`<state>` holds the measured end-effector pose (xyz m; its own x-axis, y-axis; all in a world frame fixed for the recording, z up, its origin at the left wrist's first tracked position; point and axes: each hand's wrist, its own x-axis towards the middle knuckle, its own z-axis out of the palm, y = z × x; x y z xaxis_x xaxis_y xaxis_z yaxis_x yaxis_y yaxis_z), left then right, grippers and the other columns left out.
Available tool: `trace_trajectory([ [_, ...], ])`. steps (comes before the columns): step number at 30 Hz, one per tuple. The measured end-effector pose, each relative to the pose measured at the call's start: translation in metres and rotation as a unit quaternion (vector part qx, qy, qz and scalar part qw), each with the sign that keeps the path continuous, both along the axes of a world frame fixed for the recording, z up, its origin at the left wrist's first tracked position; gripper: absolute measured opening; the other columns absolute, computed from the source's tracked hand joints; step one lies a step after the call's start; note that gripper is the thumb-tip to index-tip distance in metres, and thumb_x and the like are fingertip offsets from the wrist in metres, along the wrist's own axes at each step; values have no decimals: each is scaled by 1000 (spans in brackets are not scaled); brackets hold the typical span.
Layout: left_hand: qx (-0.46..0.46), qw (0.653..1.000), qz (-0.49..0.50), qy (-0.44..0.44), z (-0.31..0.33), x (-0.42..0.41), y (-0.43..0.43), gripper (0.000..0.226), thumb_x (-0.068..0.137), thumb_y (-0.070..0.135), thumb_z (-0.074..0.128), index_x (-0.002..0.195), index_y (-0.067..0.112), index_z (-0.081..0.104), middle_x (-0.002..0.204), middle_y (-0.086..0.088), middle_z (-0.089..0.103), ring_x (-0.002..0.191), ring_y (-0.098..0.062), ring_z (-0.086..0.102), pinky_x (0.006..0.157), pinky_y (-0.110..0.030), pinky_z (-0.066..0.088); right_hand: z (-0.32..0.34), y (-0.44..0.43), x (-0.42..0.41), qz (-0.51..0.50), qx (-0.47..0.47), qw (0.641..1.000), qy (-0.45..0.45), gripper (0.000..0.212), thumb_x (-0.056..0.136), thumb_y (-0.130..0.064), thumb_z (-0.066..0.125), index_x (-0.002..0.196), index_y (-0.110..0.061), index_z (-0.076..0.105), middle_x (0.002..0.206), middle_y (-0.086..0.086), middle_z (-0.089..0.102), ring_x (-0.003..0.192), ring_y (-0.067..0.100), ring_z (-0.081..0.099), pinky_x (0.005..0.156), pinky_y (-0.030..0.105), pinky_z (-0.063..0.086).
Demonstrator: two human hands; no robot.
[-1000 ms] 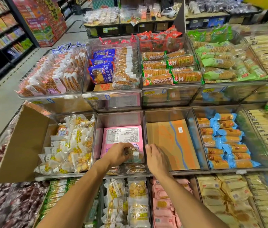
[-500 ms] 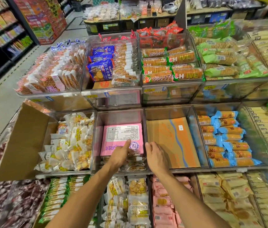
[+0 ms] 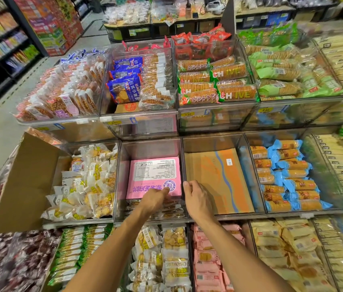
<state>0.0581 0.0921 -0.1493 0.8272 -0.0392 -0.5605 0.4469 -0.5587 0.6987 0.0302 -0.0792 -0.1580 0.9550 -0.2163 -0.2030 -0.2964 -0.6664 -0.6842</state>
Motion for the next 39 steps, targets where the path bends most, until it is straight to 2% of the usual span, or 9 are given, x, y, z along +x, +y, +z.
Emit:
trace_trajectory([
  [4,37,997,-40,44,-2,7,7,64,106,61,41,119,10,76,139,-16,65,127,-31,61,114,-44,43,1,-1,0,-1,-6,1000,4,45,111,-52,30,123,-22,60,117,2,66,90,17,53,73,31,37],
  [11,10,997,60,57,-8,-1,-10,63,105,57,47,118,2,73,129,-19,66,97,-21,58,104,-41,45,2,-1,0,2,2,1000,11,45,111,-53,29,127,-22,59,121,2,64,95,17,55,76,30,38],
  [14,-63,985,120,108,-3,-3,-13,61,109,53,42,118,0,72,142,-20,60,117,-31,57,113,-44,40,4,-1,-1,2,7,1000,10,45,111,-53,29,125,-22,59,119,2,64,94,17,54,76,30,37],
  [18,-137,968,148,152,8,-5,-11,67,111,52,34,130,-5,65,117,-12,64,115,-28,59,101,-39,44,6,-1,-2,4,10,1000,12,44,111,-51,30,122,-21,59,116,2,64,92,17,54,75,30,37],
  [26,-147,970,98,165,-10,3,14,79,90,78,52,110,4,74,124,-23,69,109,-30,63,95,-43,50,4,0,0,11,5,1000,0,44,112,-49,29,120,-20,60,119,1,66,96,17,56,77,31,38],
  [31,-139,976,57,154,-6,1,4,70,105,65,35,126,10,72,129,-9,63,99,-19,61,78,-29,51,3,0,-1,13,-1,1000,-6,43,112,-47,29,119,-19,60,119,1,65,92,15,52,76,30,35],
  [34,-148,972,104,150,-10,2,-1,70,109,58,34,142,2,59,148,-23,51,107,-22,62,89,-33,54,0,-1,0,13,-3,1000,-7,43,112,-49,28,116,-20,60,116,0,65,91,16,53,74,31,36],
  [37,-137,971,108,162,4,-5,-7,58,110,46,37,121,-5,61,121,-25,65,77,-16,60,67,-21,57,-1,-1,-1,12,-2,1000,-12,42,112,-49,28,113,-20,59,113,0,65,89,16,54,72,32,36],
  [39,-159,960,144,180,38,-12,-17,61,103,53,44,117,-4,60,113,-19,64,93,-28,63,68,-21,54,-1,-1,-1,12,-6,1000,-15,42,112,-49,29,112,-20,59,112,-1,65,89,16,54,72,32,36],
])
